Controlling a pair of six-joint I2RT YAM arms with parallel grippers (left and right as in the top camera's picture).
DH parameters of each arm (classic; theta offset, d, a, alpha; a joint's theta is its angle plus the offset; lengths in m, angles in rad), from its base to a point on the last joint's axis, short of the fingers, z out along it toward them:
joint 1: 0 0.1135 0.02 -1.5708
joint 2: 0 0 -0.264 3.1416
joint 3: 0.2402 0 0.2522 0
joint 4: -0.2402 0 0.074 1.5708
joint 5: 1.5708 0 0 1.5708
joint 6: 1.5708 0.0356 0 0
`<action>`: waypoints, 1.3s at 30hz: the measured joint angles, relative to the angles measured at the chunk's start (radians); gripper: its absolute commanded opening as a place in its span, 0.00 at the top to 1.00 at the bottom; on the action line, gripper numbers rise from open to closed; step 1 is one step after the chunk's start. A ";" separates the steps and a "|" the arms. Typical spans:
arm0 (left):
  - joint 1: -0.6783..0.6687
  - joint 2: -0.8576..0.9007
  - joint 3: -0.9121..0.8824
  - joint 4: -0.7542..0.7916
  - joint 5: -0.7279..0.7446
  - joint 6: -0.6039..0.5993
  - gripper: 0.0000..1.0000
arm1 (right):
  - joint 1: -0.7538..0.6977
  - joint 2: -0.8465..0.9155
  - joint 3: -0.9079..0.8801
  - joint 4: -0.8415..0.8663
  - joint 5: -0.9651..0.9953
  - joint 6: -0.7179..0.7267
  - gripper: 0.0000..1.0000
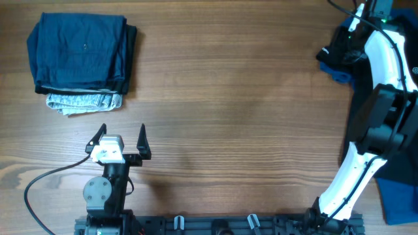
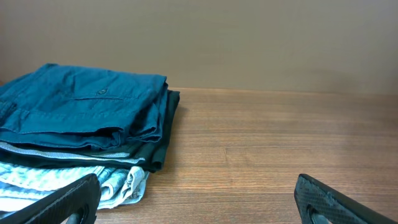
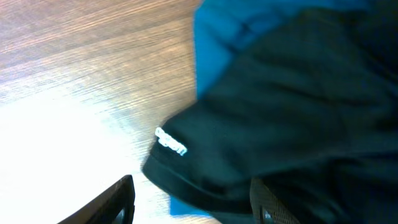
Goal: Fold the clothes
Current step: 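Reach the right gripper to the black polo on the right and grasp it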
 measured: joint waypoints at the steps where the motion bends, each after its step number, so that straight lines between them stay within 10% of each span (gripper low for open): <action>1: 0.000 0.000 0.000 0.000 0.000 0.000 0.00 | 0.008 0.008 -0.001 0.020 -0.009 0.004 0.41; 8: 0.000 0.000 0.000 0.000 0.000 0.000 0.00 | 0.042 0.127 -0.003 0.071 -0.013 0.042 0.42; 18: 0.000 0.000 0.000 0.000 0.000 0.000 0.00 | 0.040 0.147 -0.003 0.083 -0.005 0.047 0.96; 39: 0.000 0.000 0.000 0.000 0.000 0.000 0.00 | 0.040 -0.025 0.016 -0.050 0.022 0.048 0.96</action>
